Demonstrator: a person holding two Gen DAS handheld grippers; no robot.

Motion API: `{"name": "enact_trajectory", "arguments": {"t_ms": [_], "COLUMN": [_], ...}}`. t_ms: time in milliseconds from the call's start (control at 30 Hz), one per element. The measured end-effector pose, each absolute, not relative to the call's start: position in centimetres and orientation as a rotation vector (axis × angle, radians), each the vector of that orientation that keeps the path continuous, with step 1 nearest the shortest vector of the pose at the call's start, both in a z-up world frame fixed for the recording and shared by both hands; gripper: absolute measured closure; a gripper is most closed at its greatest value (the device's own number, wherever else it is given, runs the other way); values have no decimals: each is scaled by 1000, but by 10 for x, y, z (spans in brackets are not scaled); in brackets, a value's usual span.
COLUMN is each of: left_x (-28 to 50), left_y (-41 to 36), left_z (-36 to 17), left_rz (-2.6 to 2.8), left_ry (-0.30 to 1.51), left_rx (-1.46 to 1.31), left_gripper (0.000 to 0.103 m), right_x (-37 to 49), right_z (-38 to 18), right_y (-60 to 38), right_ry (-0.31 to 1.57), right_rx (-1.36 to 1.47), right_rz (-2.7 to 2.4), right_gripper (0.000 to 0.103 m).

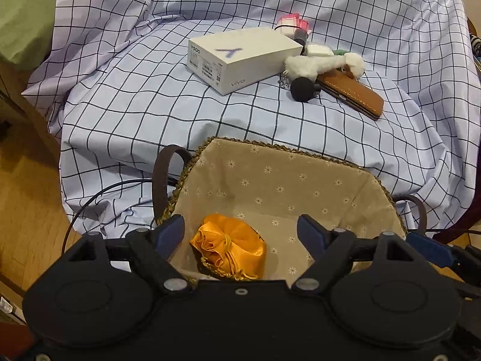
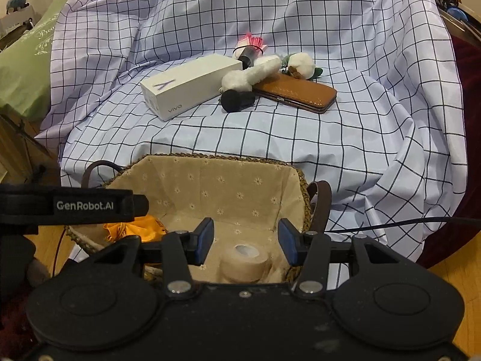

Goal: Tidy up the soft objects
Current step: 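Open both tools to drop the pouch and tape into the basket, then grasp the pink-edged towel with the left tool while the right tool grasps the green plush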

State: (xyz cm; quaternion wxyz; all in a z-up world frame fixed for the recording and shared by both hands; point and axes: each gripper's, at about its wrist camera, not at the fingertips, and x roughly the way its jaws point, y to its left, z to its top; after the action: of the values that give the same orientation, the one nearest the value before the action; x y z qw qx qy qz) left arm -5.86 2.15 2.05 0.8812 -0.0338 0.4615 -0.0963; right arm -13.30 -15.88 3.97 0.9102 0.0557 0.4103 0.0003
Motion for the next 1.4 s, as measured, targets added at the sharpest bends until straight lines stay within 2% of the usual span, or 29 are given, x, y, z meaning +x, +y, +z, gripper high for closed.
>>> {"name": "enact_trajectory", "arguments": {"t_ms": [767, 933, 1333, 1400], "left_x": [-67, -68, -59, -55], "left_y": [17, 20, 6, 5], "left_z": [24, 27, 34, 37], "left_rz": [-174, -162, -199, -203], "left_ry": [928, 912, 921, 920], "left_rx": [13, 19, 95, 96], "left_gripper": [25, 19, 17, 17], "right_x": [-136, -135, -116, -110], "right_z": [39, 38, 40, 44], "right_y": [-159, -160, -171, -174], "right_ry": [841, 842, 850, 839], "right_rx": [122, 120, 136, 137], "right_rz": [-9, -13, -23, -30], "right_gripper": [55, 54, 38, 30]}}
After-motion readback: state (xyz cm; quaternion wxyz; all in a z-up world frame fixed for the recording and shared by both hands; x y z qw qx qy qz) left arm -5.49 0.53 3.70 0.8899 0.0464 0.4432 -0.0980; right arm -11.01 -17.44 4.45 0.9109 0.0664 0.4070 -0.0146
